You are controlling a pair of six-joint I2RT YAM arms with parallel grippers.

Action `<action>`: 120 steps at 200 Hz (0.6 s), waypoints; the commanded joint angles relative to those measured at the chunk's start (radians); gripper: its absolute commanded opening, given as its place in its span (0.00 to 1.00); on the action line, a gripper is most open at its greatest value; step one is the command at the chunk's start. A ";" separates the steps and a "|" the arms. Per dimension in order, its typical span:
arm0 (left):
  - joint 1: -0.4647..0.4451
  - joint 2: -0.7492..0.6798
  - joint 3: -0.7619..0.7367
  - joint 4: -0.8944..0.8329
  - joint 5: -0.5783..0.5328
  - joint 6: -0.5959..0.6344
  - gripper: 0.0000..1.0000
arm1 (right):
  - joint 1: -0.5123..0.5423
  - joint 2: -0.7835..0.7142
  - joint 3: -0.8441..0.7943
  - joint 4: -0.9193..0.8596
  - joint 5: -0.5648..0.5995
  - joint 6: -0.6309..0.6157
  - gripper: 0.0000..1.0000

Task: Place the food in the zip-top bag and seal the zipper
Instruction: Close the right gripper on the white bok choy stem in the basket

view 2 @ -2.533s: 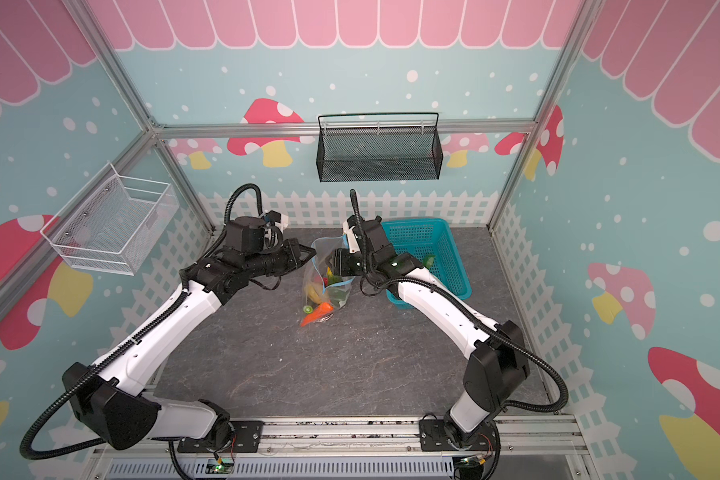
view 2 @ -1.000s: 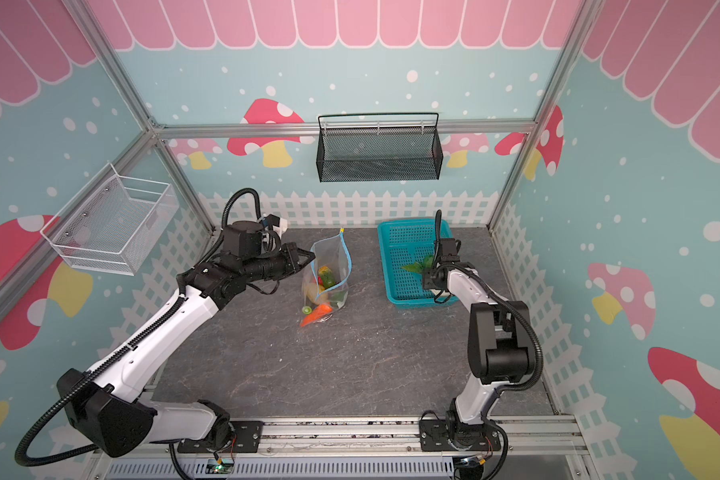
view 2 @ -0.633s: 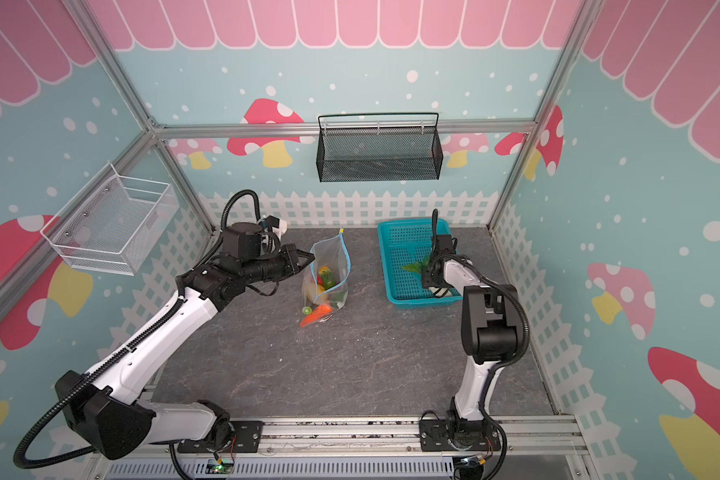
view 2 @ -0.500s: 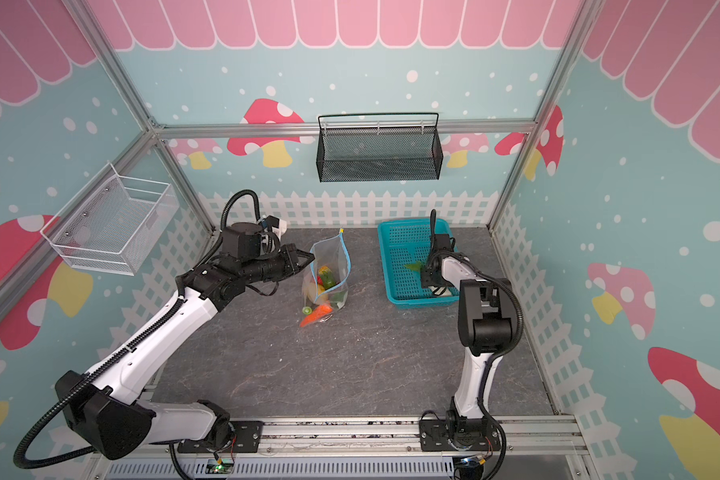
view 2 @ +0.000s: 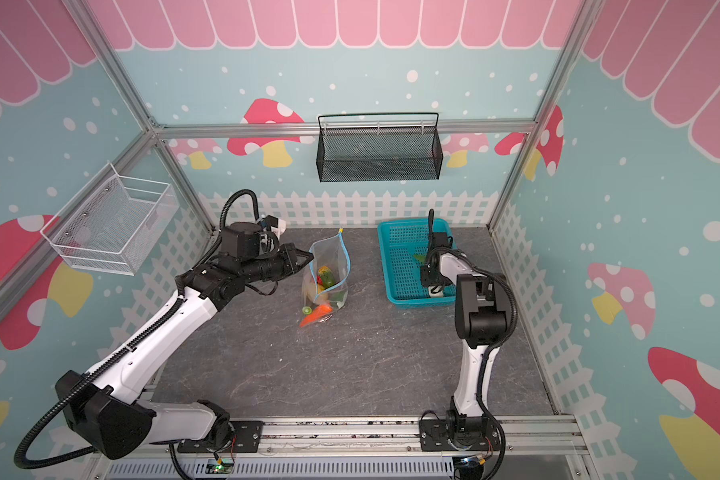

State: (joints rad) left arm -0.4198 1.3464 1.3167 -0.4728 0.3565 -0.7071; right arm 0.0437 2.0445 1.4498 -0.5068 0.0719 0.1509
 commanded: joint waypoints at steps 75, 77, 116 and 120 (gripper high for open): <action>0.006 0.004 -0.010 0.020 0.010 -0.002 0.00 | -0.003 -0.015 0.012 0.030 -0.242 0.087 0.42; 0.005 0.004 -0.009 0.020 0.009 -0.001 0.00 | -0.004 -0.016 0.012 0.032 -0.252 0.091 0.42; 0.004 0.004 -0.013 0.020 0.010 -0.002 0.00 | -0.004 -0.028 0.012 0.075 -0.378 0.159 0.41; 0.006 0.005 -0.014 0.020 0.010 -0.001 0.00 | -0.004 -0.030 0.011 0.080 -0.387 0.167 0.40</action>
State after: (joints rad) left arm -0.4198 1.3510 1.3159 -0.4725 0.3599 -0.7074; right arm 0.0395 2.0445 1.4498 -0.4591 -0.1997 0.2592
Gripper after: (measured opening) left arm 0.049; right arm 0.450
